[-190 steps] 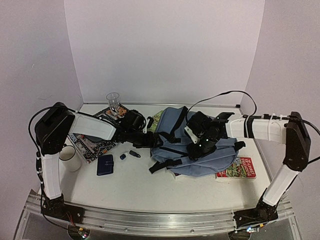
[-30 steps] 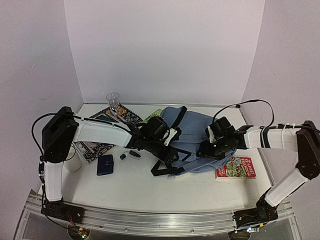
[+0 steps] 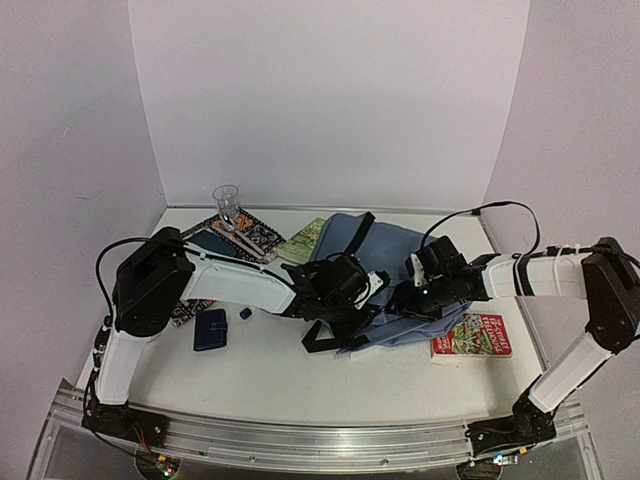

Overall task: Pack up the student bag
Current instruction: Pick up the pocket on the back of the student bag.

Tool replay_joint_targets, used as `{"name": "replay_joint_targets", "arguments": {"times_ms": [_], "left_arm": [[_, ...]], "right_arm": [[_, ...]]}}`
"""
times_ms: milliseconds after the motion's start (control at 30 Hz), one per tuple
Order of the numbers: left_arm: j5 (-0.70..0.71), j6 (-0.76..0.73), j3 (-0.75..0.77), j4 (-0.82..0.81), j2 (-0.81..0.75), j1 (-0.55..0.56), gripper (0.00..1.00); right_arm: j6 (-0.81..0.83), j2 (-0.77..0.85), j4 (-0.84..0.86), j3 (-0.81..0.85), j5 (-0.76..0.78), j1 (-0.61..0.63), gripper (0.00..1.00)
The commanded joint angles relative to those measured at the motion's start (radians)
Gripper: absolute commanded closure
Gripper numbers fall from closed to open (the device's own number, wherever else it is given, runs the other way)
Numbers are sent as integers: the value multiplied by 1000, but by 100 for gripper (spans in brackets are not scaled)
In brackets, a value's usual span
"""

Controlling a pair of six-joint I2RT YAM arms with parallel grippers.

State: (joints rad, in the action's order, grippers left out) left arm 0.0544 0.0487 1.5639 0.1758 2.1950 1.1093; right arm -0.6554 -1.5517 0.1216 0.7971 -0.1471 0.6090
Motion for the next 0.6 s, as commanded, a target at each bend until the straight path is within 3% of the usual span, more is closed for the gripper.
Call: {"name": "replay_joint_targets", "arguments": {"times_ms": [0,200,567], "left_arm": [[81,-24,-2,-16,44,25,71],[65,0,-22,-23,7,25,99],[-28,79,-93,-64,-106,8,100]], "right_arm": [[-19,-27,-43,-14,-51,6,49],[-19,-25,-44,-23,-32,6,49],[-9,-4,-48,-43,-4,-7,49]]}}
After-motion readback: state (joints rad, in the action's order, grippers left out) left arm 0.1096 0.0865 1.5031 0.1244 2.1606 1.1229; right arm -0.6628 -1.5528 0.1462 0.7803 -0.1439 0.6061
